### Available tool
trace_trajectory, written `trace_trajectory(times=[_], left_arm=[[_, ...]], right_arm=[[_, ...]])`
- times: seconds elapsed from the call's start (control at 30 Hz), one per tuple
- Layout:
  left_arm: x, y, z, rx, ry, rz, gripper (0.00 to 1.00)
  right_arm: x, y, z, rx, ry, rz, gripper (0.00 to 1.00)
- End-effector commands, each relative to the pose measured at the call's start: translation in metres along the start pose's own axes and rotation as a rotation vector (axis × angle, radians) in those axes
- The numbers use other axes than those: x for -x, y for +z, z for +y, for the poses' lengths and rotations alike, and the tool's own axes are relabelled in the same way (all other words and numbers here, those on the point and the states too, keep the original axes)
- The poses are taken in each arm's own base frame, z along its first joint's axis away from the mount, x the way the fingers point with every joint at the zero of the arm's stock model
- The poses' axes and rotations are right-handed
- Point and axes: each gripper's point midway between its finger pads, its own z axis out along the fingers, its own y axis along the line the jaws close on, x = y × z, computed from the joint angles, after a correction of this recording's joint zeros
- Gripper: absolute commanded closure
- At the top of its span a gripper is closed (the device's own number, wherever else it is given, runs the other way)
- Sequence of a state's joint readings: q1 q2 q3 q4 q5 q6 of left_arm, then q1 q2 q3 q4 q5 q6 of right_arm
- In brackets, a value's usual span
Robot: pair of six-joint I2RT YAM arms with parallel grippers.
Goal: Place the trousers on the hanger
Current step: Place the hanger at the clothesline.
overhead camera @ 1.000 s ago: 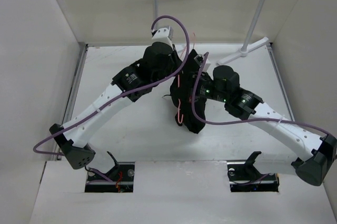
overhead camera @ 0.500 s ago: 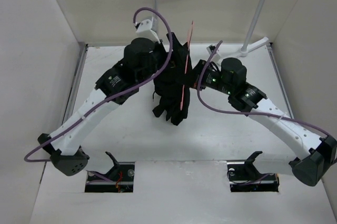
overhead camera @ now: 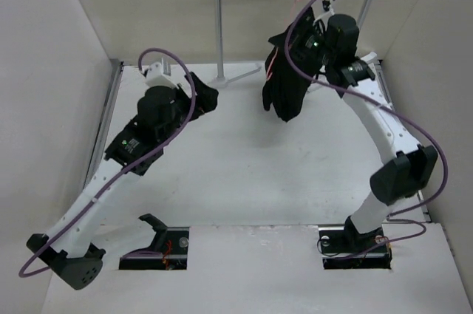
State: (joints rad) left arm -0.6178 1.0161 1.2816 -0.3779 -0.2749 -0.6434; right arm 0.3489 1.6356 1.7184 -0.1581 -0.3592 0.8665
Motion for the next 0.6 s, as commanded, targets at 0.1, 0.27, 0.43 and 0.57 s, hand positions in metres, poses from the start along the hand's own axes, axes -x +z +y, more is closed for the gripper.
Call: trace_trajectory(times=[0.1,0.27,0.43,0.57], left_arm=[[-0.096,0.011,0.067,0.13,-0.098,0.198,0.0],[-0.123,0.003,0.095,0.178,-0.121,0.229,0.0],[-0.13,0.005,0.103,0.202,-0.135,0.237,0.0],[-0.128,0.007,0.101,0.193,-0.141,0.235,0.0]], right_arm=[[0.09,0.014,0.0,-0.022,-0.106,-0.132,0.98],[0.121,0.018,-0.031,-0.082,-0.08,-0.173,0.98],[0.128,0.019,-0.066,-0.144,-0.047,-0.169,0.97],[0.132,0.019,-0.09,-0.191,-0.022,-0.166,0.97]])
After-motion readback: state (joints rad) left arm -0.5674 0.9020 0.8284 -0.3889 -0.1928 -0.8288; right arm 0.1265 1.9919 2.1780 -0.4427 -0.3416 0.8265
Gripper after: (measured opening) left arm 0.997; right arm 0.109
